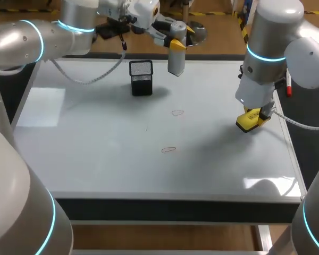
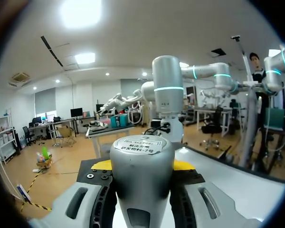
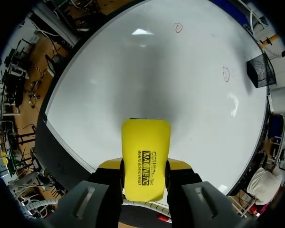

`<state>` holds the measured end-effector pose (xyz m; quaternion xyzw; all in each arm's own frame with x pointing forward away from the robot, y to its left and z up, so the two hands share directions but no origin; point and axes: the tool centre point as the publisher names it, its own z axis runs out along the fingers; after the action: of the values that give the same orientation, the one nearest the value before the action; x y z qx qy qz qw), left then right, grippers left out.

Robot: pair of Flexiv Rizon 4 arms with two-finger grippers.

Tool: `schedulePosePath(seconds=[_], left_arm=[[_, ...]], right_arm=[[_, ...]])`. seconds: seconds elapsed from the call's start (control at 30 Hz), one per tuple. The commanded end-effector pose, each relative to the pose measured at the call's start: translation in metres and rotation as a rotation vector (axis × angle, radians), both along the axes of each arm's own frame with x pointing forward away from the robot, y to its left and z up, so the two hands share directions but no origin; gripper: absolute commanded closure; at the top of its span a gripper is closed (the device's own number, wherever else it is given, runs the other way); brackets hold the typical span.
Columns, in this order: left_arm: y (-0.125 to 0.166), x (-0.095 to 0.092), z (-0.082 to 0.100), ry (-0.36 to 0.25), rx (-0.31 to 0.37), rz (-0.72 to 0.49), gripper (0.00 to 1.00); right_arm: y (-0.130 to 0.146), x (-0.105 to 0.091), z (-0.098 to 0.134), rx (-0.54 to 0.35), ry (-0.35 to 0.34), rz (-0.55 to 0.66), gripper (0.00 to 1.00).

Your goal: Pick up the inspection probe, press it on each red-marked spot on the whiteboard one by one, put down the probe, pick up the eraser, and wipe off all the red marks.

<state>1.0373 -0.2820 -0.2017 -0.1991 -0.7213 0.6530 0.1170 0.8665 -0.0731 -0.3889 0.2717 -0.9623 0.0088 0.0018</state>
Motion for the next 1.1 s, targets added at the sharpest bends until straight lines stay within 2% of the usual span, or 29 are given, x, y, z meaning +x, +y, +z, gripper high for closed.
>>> schedulePosePath(seconds=[0.03,0.33,1.0,1.1], left_arm=[[0.0009,0.0115,-0.0015,0.028,0.035,-0.291,1.0],[0.0023,0.021,-0.0082,0.04,0.038,-0.298,1.0],[0.0017,0.0213,-0.0092,0.043,0.037,-0.302,1.0],[0.0017,0.0213,-0.0092,0.043,0.037,-0.302,1.0]], right_arm=[[-0.0002,0.0004,0.0005,-0.004,0.001,0.001,1.0],[-0.0002,0.0004,0.0005,-0.004,0.001,0.001,1.0],[-0.0002,0.0004,0.0005,-0.004,0.001,0.001,1.0],[0.0071,0.0026,0.0017,-0.033,0.007,0.042,1.0]])
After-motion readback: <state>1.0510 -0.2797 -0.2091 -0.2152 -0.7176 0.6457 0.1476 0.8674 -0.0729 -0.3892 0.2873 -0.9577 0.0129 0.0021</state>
